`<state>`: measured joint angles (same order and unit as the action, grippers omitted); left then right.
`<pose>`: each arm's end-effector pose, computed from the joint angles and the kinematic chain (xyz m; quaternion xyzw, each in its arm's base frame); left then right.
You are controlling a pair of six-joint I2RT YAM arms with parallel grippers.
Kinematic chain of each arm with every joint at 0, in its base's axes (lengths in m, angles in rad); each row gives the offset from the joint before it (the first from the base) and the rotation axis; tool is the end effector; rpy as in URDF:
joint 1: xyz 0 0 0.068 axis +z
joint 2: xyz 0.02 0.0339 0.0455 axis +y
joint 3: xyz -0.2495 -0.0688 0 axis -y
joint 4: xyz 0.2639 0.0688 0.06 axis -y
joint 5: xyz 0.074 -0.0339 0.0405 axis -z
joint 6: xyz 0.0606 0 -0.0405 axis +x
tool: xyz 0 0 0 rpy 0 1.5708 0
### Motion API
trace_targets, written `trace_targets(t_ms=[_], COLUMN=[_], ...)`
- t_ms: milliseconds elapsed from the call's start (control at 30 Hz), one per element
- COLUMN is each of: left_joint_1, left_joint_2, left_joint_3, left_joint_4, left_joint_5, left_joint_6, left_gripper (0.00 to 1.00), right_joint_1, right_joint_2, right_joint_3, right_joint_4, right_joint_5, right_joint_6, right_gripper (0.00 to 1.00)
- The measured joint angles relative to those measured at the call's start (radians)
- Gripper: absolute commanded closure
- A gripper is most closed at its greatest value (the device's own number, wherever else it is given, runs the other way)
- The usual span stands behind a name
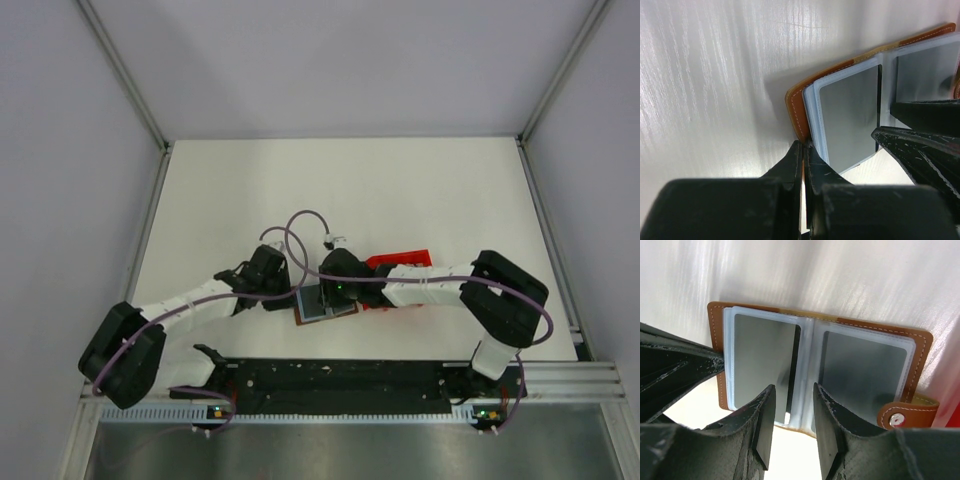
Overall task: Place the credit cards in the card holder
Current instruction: Insert the credit card into the card holder, then close the card holder at the center of the board.
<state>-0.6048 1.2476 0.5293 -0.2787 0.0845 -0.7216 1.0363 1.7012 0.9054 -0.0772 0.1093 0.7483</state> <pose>0.2043 -0.1474 0.1087 -0.0440 0.9573 -0.2060 0.1979 0.1922 0.3118 0.1115 -0.1162 0.9313 0.2335 0.2542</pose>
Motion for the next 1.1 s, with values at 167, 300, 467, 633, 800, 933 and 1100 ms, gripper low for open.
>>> trace_targets(t_ms=[167,300,467,633,800,933,1100], left_joint_1=[0.000,0.000,0.000,0.000,0.000,0.000,0.000], left_joint_2=[-0.003,-0.020,-0.041,-0.042,-0.050,-0.056,-0.056], left_joint_3=[0.000,0.000,0.008,0.043,0.090,0.116,0.124], left_joint_4=[-0.006,-0.019,-0.080,-0.170,-0.243,-0.281,-0.303], left_joint_5=[0.000,-0.003,-0.027,-0.045,-0.053,-0.072,-0.084], left_joint_6=[0.000,0.003,0.023,0.048,0.074,0.087,0.094], left_gripper=[1.00,1.00,1.00,1.00,1.00,1.00,1.00], right_joint_1=[0.000,0.001,0.000,-0.014,-0.022,-0.023,-0.023], right_joint_2=[0.000,-0.012,-0.065,-0.169,-0.207,-0.206,-0.192], right_joint_3=[0.006,0.008,0.005,-0.004,-0.010,-0.010,-0.010], right_joint_4=[-0.023,-0.045,-0.092,-0.112,-0.133,-0.157,-0.166], right_joint_5=[0.029,0.046,0.055,0.089,0.127,0.126,0.118], right_joint_6=[0.031,0.032,0.022,0.021,0.014,0.008,-0.006], right_gripper=[0.63,0.63,0.63,0.63,0.63,0.62,0.61])
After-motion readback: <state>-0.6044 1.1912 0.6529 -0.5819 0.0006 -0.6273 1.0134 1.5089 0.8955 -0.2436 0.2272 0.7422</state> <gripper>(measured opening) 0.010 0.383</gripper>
